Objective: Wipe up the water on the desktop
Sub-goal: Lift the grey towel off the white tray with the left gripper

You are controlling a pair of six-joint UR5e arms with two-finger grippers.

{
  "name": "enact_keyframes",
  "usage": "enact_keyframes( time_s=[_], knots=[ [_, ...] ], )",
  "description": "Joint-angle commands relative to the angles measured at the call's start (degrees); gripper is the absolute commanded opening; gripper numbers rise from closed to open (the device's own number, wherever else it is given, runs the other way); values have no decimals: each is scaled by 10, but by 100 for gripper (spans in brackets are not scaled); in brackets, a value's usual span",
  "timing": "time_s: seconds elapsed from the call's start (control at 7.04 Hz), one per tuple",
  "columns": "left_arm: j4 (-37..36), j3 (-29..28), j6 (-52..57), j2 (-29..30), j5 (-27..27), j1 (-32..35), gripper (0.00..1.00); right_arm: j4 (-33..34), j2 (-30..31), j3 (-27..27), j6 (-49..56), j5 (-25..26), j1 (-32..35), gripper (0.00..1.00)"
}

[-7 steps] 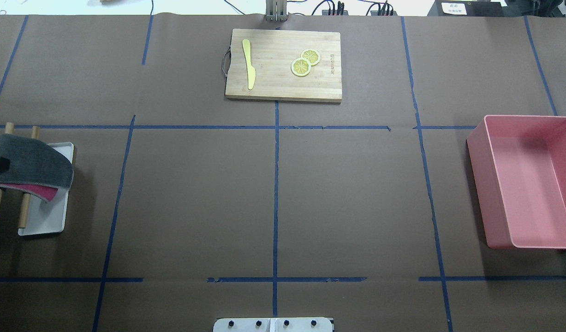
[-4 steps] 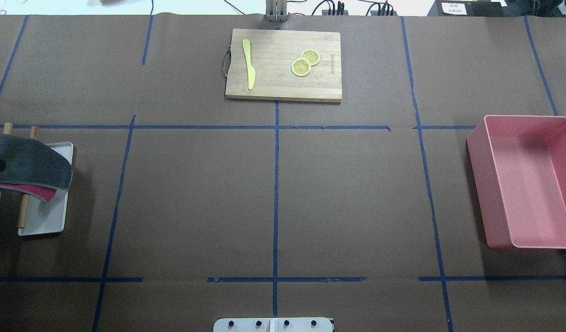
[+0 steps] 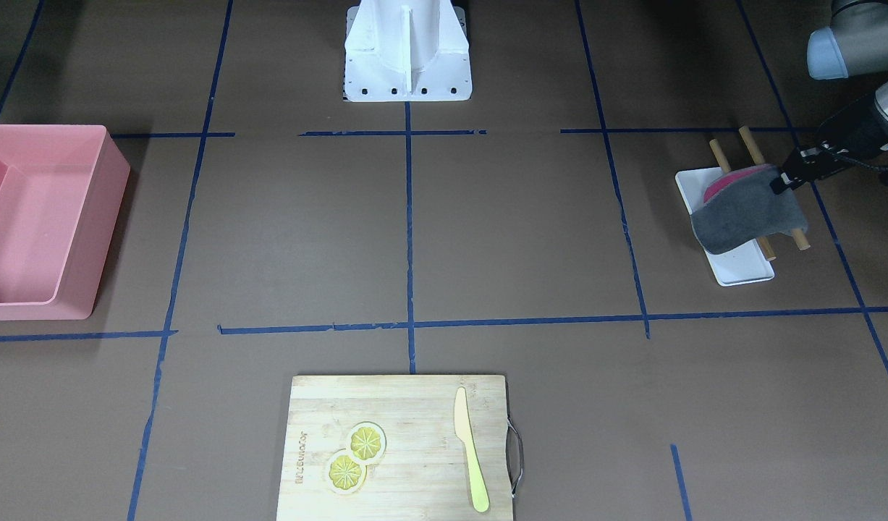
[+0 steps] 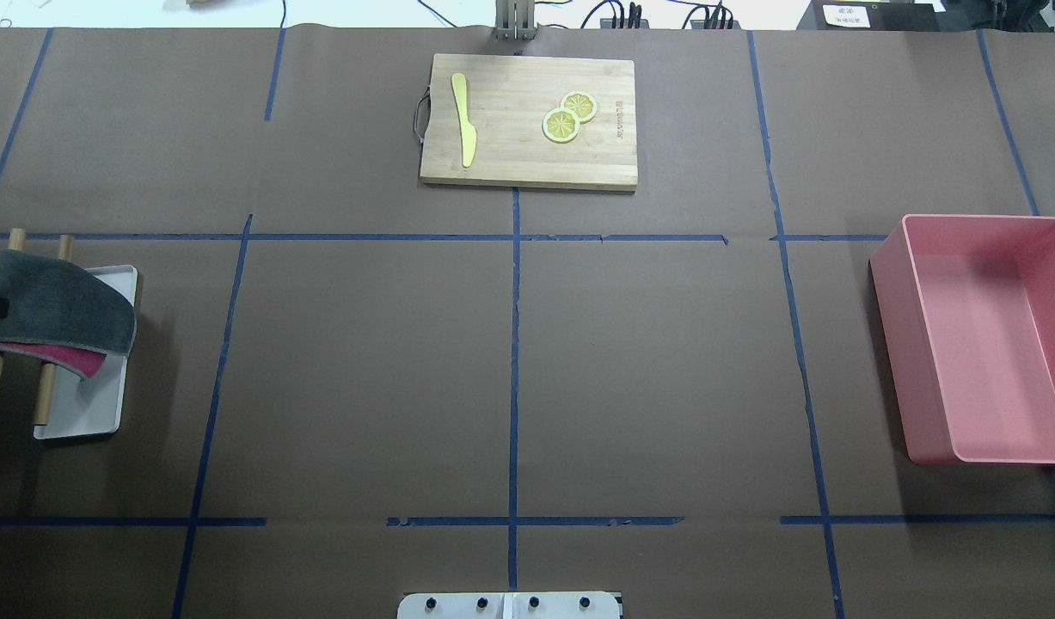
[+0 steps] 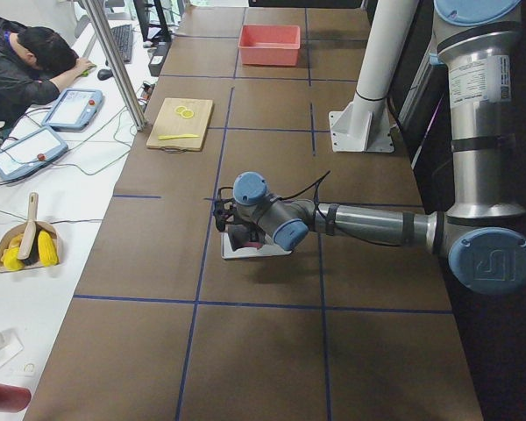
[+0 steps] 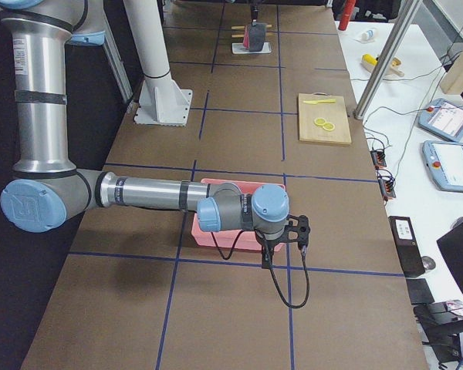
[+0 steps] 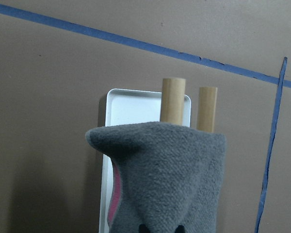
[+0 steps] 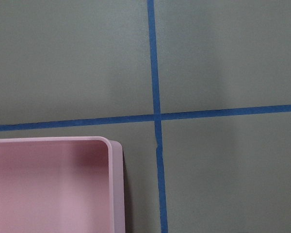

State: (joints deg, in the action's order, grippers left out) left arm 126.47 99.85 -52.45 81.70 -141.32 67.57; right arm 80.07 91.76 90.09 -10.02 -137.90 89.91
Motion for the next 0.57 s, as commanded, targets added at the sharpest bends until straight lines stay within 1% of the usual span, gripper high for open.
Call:
enact_keyframes(
  time_s=[0.0, 0.28, 0.43],
  knots=[
    [0, 2, 1, 0, 1, 1, 26, 0, 0, 0, 0, 0, 0, 100],
    [0, 3, 1, 0, 1, 2, 26, 0, 0, 0, -1, 0, 0, 100],
    [0, 6, 1, 0, 1, 4, 21, 0, 0, 0, -1, 0, 0, 100]
  ],
)
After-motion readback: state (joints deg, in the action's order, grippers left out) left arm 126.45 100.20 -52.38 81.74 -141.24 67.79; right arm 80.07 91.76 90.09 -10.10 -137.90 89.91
